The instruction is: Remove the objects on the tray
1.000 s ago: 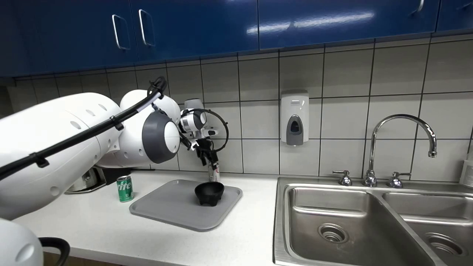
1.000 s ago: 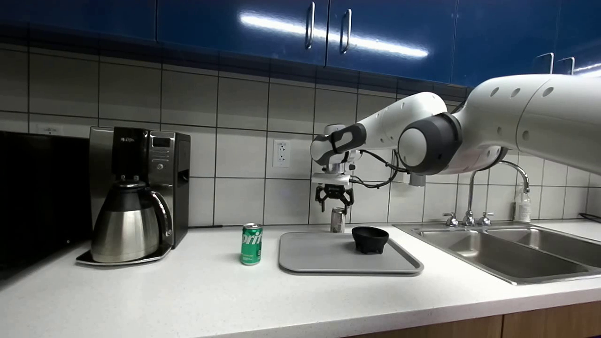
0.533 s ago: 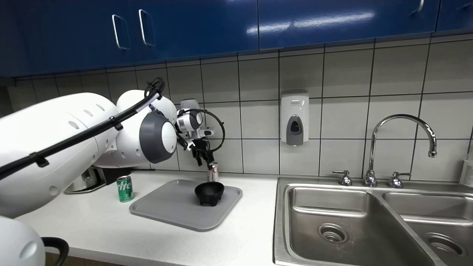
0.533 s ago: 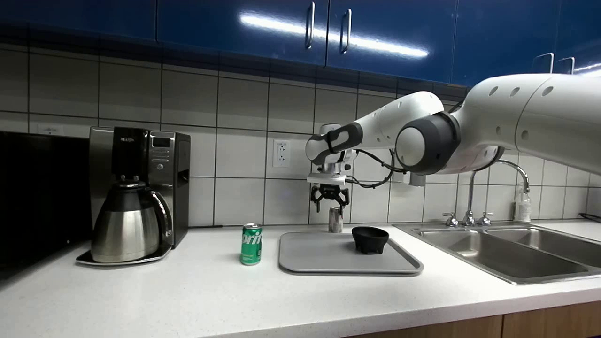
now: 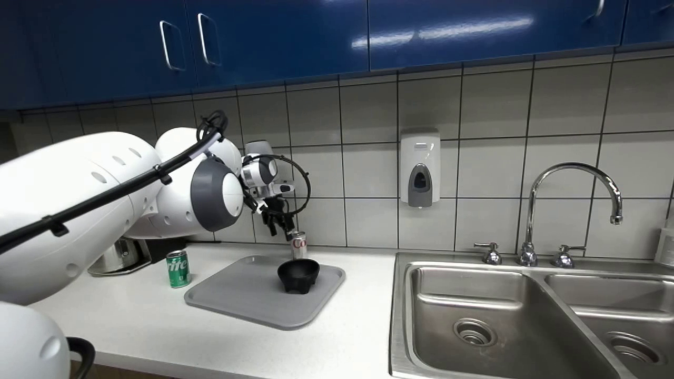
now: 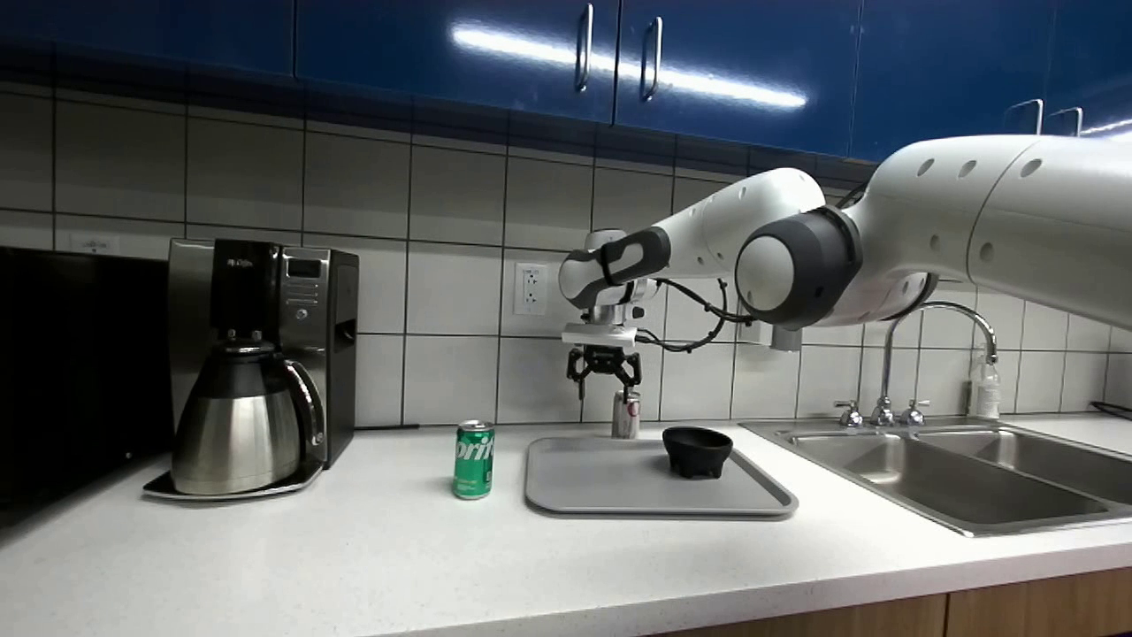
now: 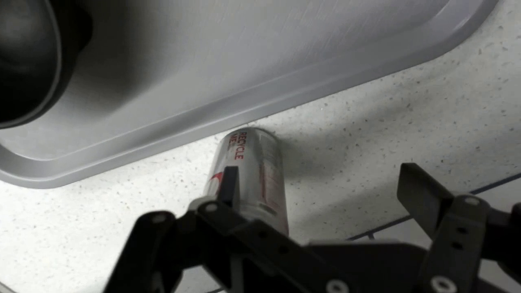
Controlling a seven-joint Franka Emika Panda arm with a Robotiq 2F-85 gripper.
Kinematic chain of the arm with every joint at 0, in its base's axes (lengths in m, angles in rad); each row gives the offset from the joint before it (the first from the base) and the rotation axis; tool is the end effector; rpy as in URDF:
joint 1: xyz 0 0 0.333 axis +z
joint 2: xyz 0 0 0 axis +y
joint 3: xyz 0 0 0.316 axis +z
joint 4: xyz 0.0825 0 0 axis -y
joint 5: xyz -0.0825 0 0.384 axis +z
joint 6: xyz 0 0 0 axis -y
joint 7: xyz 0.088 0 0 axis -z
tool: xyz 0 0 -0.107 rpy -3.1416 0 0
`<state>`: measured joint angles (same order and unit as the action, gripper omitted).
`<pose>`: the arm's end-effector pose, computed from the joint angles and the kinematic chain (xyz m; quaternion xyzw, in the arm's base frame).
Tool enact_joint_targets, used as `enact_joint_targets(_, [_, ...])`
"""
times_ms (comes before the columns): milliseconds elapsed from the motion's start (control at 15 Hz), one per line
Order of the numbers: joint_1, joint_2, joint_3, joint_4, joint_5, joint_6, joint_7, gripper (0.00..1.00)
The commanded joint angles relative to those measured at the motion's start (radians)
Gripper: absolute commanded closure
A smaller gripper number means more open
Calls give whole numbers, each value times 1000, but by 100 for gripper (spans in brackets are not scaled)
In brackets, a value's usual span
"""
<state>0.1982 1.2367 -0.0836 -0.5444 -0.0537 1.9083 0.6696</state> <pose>0.8090 0.1301 0.2657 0.9674 -0.2363 0.0848 0.0335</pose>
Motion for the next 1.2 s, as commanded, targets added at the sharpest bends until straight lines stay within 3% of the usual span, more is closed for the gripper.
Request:
enact_joint_targets(0, [20,-27,14,-22,5,-23,-25,0])
enact_joint_targets(1133, [65,1,7,-4,-1,3,-2,0])
